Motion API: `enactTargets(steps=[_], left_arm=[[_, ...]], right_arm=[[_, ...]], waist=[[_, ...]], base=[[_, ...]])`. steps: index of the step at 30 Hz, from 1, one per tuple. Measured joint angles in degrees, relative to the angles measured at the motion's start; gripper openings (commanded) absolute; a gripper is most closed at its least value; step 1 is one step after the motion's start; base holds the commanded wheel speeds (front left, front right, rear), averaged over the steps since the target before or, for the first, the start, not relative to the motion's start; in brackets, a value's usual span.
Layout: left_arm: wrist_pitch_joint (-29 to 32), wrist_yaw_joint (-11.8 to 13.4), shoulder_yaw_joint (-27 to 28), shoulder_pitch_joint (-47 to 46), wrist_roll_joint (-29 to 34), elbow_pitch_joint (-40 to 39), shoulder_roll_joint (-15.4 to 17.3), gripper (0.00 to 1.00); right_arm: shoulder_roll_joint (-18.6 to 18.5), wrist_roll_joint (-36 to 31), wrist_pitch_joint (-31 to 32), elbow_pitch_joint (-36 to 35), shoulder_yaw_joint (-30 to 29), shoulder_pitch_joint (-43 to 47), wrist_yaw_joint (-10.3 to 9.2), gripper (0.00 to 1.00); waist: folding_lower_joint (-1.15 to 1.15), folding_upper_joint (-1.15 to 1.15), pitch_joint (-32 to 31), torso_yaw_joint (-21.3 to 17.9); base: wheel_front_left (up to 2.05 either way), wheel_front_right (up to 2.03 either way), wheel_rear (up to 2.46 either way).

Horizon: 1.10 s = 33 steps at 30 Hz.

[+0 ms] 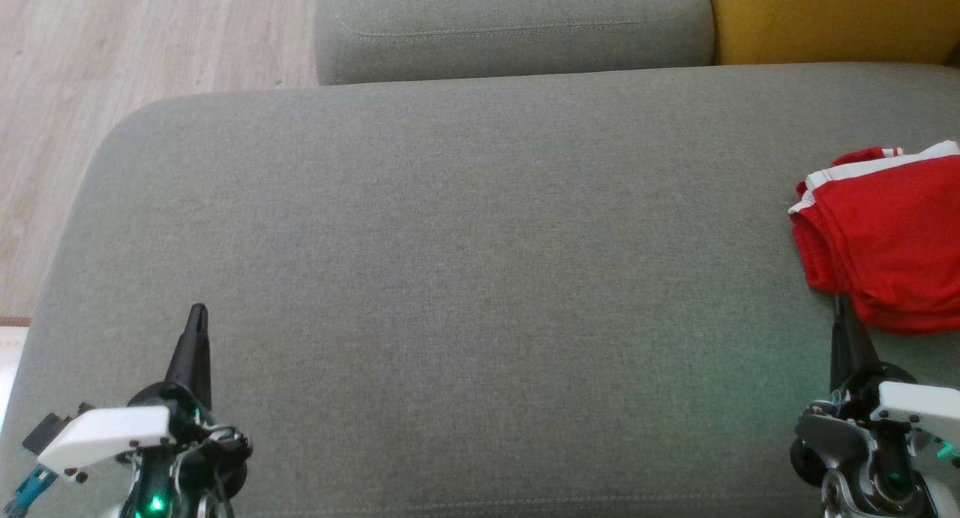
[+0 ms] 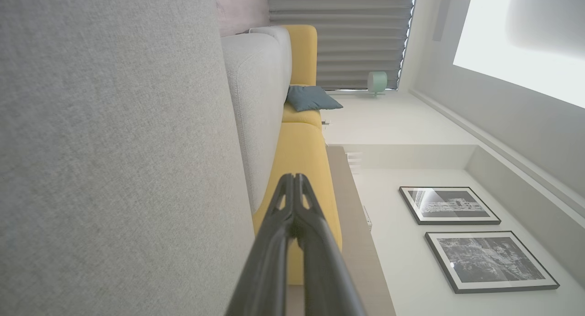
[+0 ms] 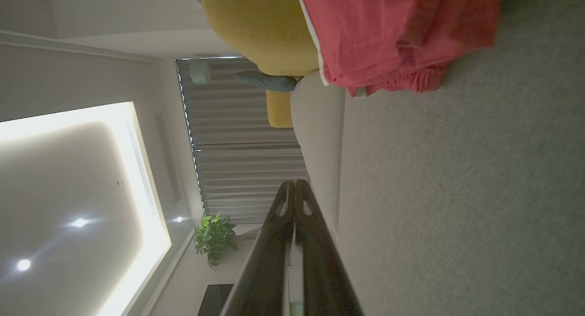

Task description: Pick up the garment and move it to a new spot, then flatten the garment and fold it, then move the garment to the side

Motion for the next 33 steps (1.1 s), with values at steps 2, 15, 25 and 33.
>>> enactTargets(steps=[2,15,25,33], left_arm=[[0.0,0.0,0.0,0.0,0.0,0.0,0.0,0.00],[0.0,0.0,0.0,0.0,0.0,0.0,0.0,0.00],[0.0,0.0,0.0,0.0,0.0,0.0,0.0,0.00],[0.0,0.0,0.0,0.0,0.0,0.0,0.0,0.00]], right_arm=[[0.0,0.0,0.0,0.0,0.0,0.0,0.00,0.00],[0.0,-0.1,0.0,0.0,-0.1,0.0,0.00,0.00],[0.1,-0.1,0.1,0.0,-0.4,0.0,0.00,0.00],[0.1,-0.1,0.2,0.0,-0.5,0.0,0.00,0.00]], waist=[[0.00,0.00,0.0,0.0],[0.00,0.00,0.0,0.0],[0.00,0.00,0.0,0.0],[0.00,0.00,0.0,0.0]], base=[[0.00,0.00,0.00],[0.00,0.00,0.00],[0.00,0.00,0.00],[0.00,0.00,0.00]])
